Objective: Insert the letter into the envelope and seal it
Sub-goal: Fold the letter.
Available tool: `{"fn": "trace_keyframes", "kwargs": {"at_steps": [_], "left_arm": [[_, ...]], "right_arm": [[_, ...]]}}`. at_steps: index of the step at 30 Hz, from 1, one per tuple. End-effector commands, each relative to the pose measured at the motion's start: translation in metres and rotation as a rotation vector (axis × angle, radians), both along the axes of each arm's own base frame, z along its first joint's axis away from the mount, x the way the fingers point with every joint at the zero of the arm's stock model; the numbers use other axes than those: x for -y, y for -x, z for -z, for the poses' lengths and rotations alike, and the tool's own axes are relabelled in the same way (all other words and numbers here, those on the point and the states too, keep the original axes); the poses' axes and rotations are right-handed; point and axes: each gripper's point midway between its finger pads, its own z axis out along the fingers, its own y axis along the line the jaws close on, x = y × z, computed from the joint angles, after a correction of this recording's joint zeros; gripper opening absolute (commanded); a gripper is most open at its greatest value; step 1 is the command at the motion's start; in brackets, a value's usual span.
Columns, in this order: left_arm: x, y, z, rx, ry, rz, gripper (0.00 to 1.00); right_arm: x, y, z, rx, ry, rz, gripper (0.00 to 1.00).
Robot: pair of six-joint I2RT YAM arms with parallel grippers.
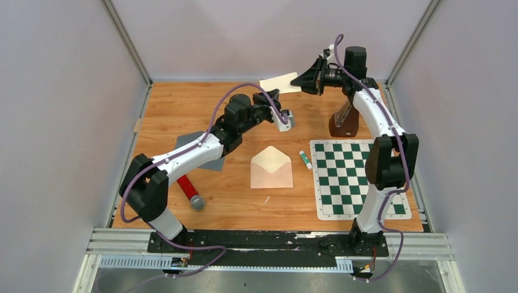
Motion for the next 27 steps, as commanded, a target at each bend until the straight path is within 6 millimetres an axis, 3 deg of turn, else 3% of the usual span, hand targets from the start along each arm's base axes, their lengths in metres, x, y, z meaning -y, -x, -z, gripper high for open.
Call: {"fn": "trace_keyframes", "kwargs": {"at_steps": [1, 3, 7, 10, 11, 12, 13, 14, 15, 16, 17, 18, 19, 24, 27], "left_arm": [[0.004, 0.002, -0.035, 0.128, 0.006, 0.022, 0.04], [0.003, 0.001, -0.037, 0.125, 0.019, 0.015, 0.01], [-0.005, -0.002, -0.042, 0.087, 0.070, -0.028, 0.00], [-0.016, -0.002, -0.048, -0.012, 0.127, -0.042, 0.00], [-0.020, 0.003, -0.037, -0.130, 0.138, -0.009, 0.00], [-0.021, 0.008, -0.048, -0.174, 0.162, 0.027, 0.00], [-0.023, 0.021, -0.030, -0.344, 0.157, 0.108, 0.00], [-0.024, 0.029, -0.040, -0.402, 0.167, 0.154, 0.00], [-0.028, 0.044, -0.020, -0.580, 0.150, 0.214, 0.00], [-0.029, 0.050, -0.032, -0.620, 0.157, 0.243, 0.00], [-0.033, 0.064, -0.014, -0.768, 0.136, 0.275, 0.00], [-0.034, 0.069, -0.026, -0.789, 0.140, 0.300, 0.00], [-0.036, 0.079, -0.024, -0.865, 0.126, 0.332, 0.00], [-0.045, 0.089, -0.017, -0.997, 0.100, 0.361, 0.00], [-0.045, 0.092, -0.023, -1.024, 0.102, 0.396, 0.00]], "right_arm": [[0.002, 0.010, -0.024, 0.061, -0.015, -0.003, 0.29], [0.008, 0.006, -0.020, 0.055, -0.003, 0.020, 0.44], [0.037, -0.007, -0.016, 0.219, 0.058, 0.056, 0.58], [0.069, -0.012, -0.033, 0.375, 0.085, 0.067, 0.65], [0.077, -0.011, -0.042, 0.446, 0.097, 0.060, 0.67], [0.084, -0.009, -0.051, 0.515, 0.114, 0.059, 0.70], [0.089, -0.007, -0.057, 0.584, 0.139, 0.064, 0.71], [0.093, -0.006, -0.063, 0.650, 0.182, 0.087, 0.72], [0.096, -0.007, -0.068, 0.701, 0.232, 0.118, 0.76], [0.096, -0.001, -0.073, 0.761, 0.261, 0.118, 0.82], [0.091, 0.010, -0.078, 0.835, 0.274, 0.086, 0.88], [0.085, 0.023, -0.080, 0.906, 0.282, 0.047, 0.97], [0.078, 0.037, -0.081, 0.980, 0.289, 0.007, 0.99], [0.035, 0.097, -0.069, 1.333, 0.311, -0.185, 1.00], [0.004, 0.114, -0.059, 1.488, 0.363, -0.279, 1.00]]}}
